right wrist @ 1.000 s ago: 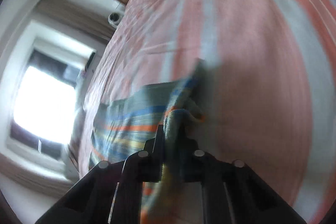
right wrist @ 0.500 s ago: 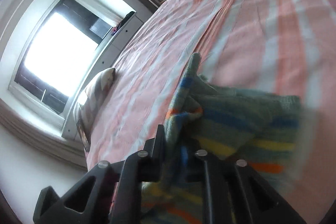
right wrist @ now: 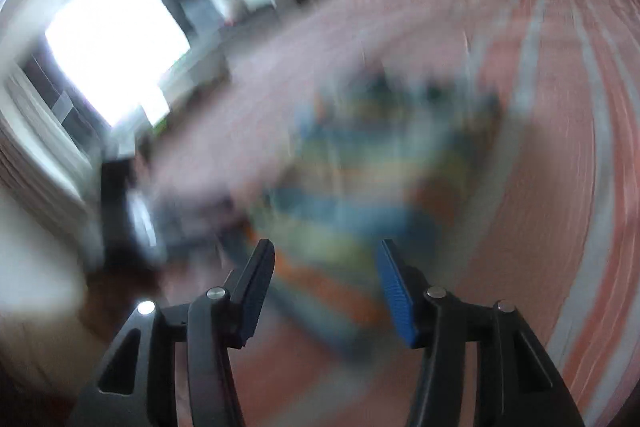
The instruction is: Fold small clothes
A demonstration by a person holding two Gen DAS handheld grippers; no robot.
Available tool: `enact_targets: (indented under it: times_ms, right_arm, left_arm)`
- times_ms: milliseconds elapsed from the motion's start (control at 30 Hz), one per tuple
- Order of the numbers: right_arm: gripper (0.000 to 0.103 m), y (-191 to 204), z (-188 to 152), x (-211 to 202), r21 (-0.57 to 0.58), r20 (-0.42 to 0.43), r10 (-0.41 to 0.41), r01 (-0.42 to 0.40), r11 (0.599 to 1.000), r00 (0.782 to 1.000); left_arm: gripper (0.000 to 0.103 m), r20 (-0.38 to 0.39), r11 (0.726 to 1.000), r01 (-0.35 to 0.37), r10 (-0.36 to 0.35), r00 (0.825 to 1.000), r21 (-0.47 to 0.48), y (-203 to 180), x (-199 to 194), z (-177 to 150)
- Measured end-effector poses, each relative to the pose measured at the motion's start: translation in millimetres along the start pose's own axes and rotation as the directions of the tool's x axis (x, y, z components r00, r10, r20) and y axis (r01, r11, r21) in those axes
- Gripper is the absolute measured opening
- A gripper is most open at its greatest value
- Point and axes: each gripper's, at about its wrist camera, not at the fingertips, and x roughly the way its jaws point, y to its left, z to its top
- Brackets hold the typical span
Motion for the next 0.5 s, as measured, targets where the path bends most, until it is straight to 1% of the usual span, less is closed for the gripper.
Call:
enact_targets:
  times_ms: [33, 67, 100, 133, 167, 200, 233, 267, 300, 433, 500]
  right_arm:
    - [0.05, 2.9, -14.8, 0.1, -0.022, 0.022, -0.055, 0.055, 0.998, 0.998]
    - [0.05, 8.2, -24.6, -8.9, -0.028, 0.06, -0.08, 0.082, 0.996, 0.995]
    - [0.049, 11.8, -29.3, -15.5, -0.015, 0.071, -0.097, 0.098, 0.995, 0.993]
    - [0.049, 15.2, -37.1, -27.6, 0.021, 0.098, -0.107, 0.105, 0.994, 0.989]
    - [0.051, 16.4, -43.2, -36.0, 0.046, 0.128, -0.1, 0.094, 0.994, 0.987]
    - [0.055, 20.2, -50.1, -45.4, 0.066, 0.163, -0.093, 0.084, 0.994, 0.982]
    - [0.058, 25.3, -57.7, -55.6, 0.075, 0.194, -0.106, 0.093, 0.993, 0.975]
    - [0.065, 30.0, -65.0, -64.3, 0.08, 0.219, -0.127, 0.112, 0.99, 0.967]
    - [0.069, 37.3, -69.2, -67.5, 0.083, 0.232, -0.14, 0.124, 0.989, 0.963]
    - [0.07, 51.7, -88.3, -77.4, 0.095, 0.242, -0.157, 0.137, 0.986, 0.958]
    - [0.07, 52.7, -88.8, -79.9, 0.1, 0.242, -0.163, 0.142, 0.985, 0.957]
  left_arm:
    - [0.061, -0.001, 0.998, -0.058, 0.058, 0.998, -0.003, 7.7, -8.2, -0.1]
    - [0.062, 0.005, 0.998, -0.062, 0.062, 0.998, -0.012, 15.7, -18.3, -2.6]
    - [0.066, 0.01, 0.999, -0.045, 0.046, 0.999, -0.023, 22.1, -25.2, -2.9]
    - [0.072, 0.015, 0.999, -0.031, 0.031, 0.999, -0.033, 28.7, -35.6, -4.4]
    - [0.075, 0.023, 0.999, -0.034, 0.035, 0.999, -0.034, 33.2, -43.4, -5.1]
    - [0.079, 0.037, 0.999, -0.044, 0.045, 0.998, -0.027, 32.6, -48.5, -4.0]
    - [0.081, 0.054, 0.998, -0.053, 0.054, 0.997, -0.014, 31.8, -55.9, -4.5]
    - [0.082, 0.071, 0.998, -0.064, 0.063, 0.995, 0.004, 28.9, -62.6, -4.7]
    - [0.083, 0.085, 0.997, -0.071, 0.069, 0.994, 0.016, 26.2, -67.2, -3.6]
    - [0.084, 0.131, 0.995, -0.094, 0.087, 0.988, 0.045, 17.1, -80.9, -1.3]
    - [0.084, 0.15, 0.991, -0.117, 0.107, 0.983, 0.062, 16.6, -85.9, -1.8]
